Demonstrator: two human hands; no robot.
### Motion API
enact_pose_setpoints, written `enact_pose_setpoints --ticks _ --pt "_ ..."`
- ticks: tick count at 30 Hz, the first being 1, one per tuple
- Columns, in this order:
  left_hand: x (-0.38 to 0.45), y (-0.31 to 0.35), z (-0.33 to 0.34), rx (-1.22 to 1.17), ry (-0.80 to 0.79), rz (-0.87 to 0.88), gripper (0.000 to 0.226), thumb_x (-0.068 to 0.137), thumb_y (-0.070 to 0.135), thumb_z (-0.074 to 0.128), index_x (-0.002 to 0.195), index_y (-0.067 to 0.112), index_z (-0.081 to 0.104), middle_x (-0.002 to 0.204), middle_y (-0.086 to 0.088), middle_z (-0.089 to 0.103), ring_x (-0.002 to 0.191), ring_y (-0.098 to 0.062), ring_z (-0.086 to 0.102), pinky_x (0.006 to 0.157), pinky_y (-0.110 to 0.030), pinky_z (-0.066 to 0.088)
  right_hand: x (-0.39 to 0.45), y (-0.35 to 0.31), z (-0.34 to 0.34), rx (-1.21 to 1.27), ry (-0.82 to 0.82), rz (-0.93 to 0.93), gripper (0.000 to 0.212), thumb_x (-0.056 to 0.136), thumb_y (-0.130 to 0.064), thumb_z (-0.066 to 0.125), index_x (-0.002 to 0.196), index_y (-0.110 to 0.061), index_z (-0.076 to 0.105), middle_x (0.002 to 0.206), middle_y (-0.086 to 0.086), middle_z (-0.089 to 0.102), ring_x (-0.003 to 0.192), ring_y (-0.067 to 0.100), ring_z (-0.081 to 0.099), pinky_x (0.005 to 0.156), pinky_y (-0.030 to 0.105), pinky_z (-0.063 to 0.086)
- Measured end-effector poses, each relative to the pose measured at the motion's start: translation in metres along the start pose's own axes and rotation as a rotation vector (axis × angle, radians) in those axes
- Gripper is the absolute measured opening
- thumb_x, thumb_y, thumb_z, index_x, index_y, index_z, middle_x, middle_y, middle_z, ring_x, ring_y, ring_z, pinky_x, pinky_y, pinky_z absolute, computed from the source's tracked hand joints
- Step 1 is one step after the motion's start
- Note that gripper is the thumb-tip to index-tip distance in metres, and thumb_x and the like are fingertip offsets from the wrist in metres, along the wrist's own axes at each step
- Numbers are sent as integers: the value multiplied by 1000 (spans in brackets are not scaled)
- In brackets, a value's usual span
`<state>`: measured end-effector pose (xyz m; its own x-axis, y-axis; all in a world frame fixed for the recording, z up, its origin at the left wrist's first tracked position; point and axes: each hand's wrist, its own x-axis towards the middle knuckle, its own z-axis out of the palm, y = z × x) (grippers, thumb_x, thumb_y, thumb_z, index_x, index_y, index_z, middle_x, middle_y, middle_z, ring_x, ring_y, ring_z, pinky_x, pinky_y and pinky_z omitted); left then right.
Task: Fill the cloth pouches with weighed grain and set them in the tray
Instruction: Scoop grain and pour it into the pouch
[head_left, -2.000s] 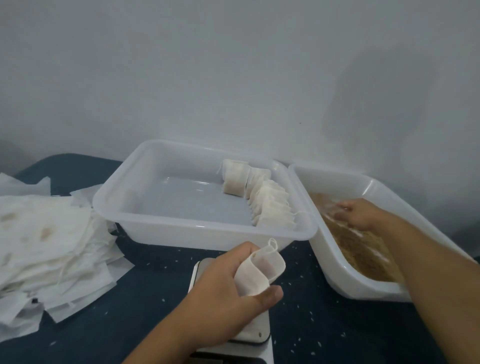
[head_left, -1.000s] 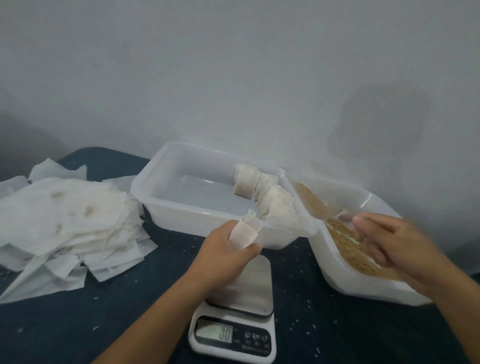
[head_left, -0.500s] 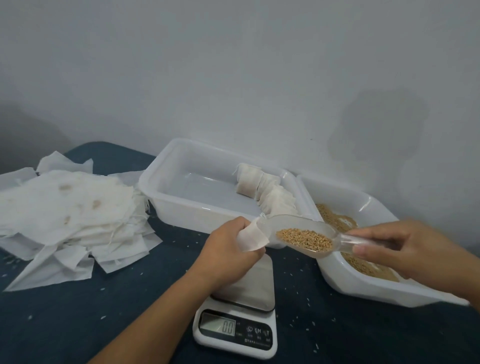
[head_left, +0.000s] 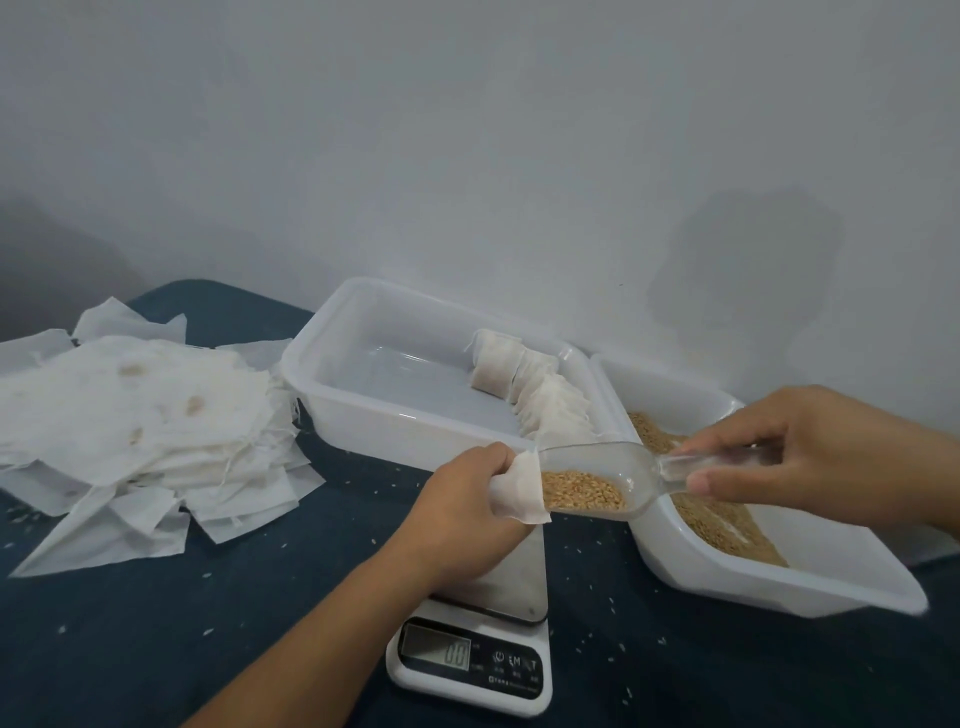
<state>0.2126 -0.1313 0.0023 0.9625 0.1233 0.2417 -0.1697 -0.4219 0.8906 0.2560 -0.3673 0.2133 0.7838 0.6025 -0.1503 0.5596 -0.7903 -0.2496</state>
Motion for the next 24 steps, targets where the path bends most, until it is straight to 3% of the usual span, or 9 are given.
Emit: enact_pose_setpoints --ticks 4,11,15,18,24 --pt "-1 1 1 -58 -22 -2 36 86 36 80 117 35 62 113 16 67 103 -4 62 89 -31 57 3 -12 -8 -33 -7 -21 35 64 -78 65 97 -70 70 92 -30 75 83 -7 69 72 10 51" --pt "-2 1 1 -169 -38 -18 34 84 40 80 113 41 61 107 24 68 98 8 63 82 -18 57 5 -28 -21 -146 -6 -89 34 63 -83 61 95 -74 67 91 -37 72 87 -11 67 77 21 55" --pt "-1 1 1 -201 -19 -27 28 81 43 78 104 39 62 98 22 68 89 3 65 76 -22 58 5 -38 -28 -203 22 -133 36 63 -85 56 95 -73 67 86 -37 71 79 -11 66 63 13 51" --pt "-2 2 0 -209 -15 -29 25 79 45 77 98 40 61 95 25 66 84 3 63 64 -14 52 1 -43 -33 -277 64 -179 27 70 -77 63 97 -72 68 80 -36 70 76 -10 63 67 6 45" --pt "-1 5 -1 -234 -11 -62 21 81 41 78 91 41 60 89 29 64 77 9 60 57 -9 44 -5 -51 -39 -373 126 -178 38 69 -89 53 104 -77 60 78 -38 67 74 -10 64 53 19 49"
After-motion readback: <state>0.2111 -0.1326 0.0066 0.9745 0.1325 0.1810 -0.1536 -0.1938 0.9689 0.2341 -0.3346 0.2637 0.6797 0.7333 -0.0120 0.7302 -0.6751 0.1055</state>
